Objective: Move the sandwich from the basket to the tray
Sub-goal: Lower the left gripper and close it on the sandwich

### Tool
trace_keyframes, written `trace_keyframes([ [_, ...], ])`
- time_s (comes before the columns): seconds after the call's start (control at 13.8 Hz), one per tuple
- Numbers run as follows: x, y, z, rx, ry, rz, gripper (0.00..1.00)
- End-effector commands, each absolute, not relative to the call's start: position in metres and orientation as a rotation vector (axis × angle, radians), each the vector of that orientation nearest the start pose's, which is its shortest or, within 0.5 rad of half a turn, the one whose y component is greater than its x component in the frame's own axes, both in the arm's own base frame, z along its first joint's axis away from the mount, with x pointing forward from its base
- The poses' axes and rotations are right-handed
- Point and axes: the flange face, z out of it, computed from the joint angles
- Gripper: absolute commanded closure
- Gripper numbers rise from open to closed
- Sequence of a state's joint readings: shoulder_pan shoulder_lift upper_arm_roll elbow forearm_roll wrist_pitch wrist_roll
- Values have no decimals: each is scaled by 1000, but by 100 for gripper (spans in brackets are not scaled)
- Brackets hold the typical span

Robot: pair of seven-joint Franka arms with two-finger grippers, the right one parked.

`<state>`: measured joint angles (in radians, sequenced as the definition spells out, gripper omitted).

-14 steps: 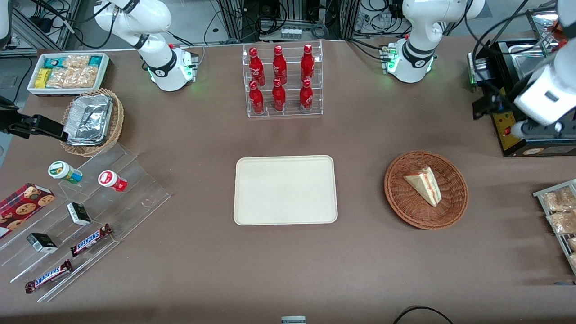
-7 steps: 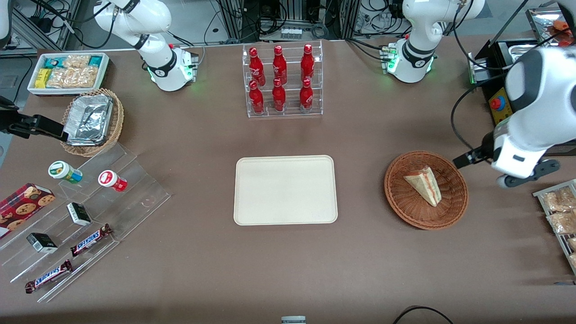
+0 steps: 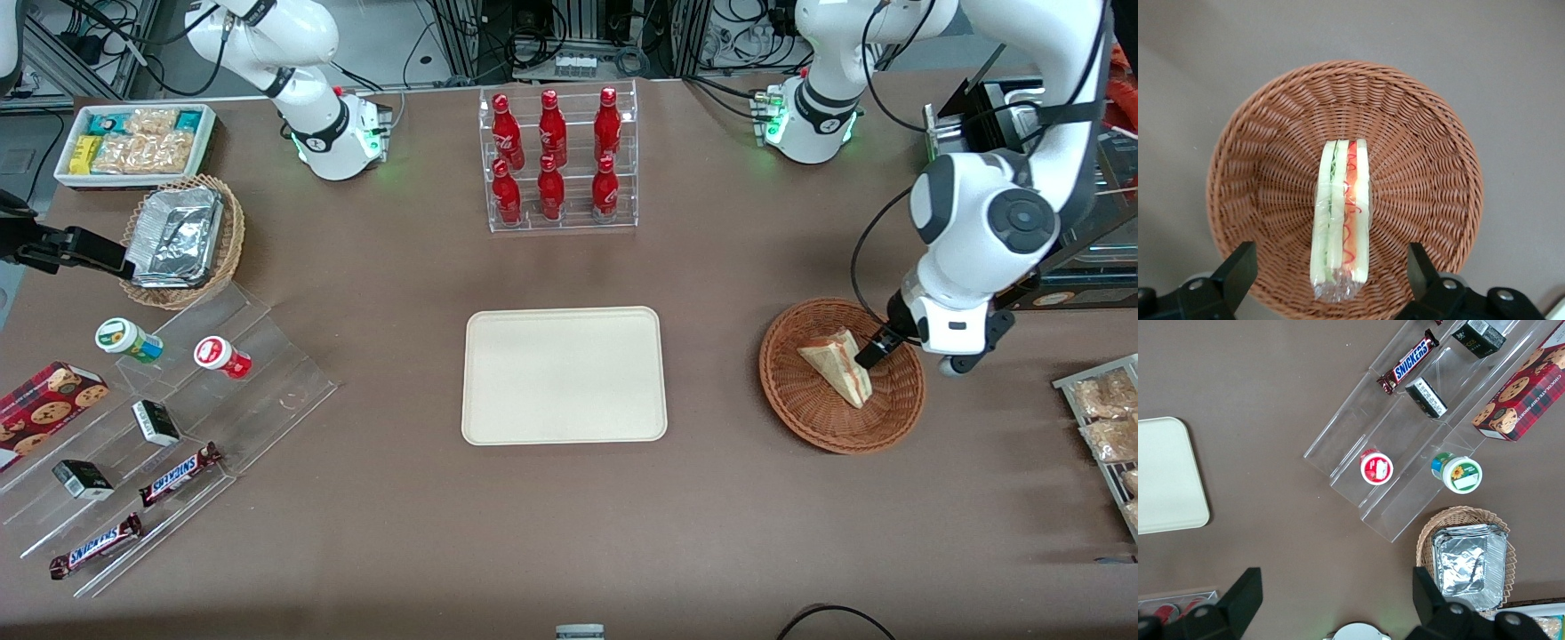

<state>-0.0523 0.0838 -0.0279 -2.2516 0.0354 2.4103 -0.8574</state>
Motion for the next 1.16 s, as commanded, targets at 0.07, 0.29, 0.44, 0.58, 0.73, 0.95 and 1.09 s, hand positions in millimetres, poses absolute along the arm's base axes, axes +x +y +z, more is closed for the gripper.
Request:
trace_keyframes([
  [0.07,518,-58,323,-2926,-1184,-113,1],
  [0.29,513,-68,301,-2932,-1147,-82,1],
  [0.44,515,-69,286,-2935,-1145,-86,1],
  [0.58,517,-69,274,-2940,-1141,-91,1],
  [0.73,517,-67,262,-2934,-1128,-73,1],
  [0.95,517,-68,251,-2933,-1111,-62,13],
  [1.09,521,-67,255,-2936,-1115,-75,45],
])
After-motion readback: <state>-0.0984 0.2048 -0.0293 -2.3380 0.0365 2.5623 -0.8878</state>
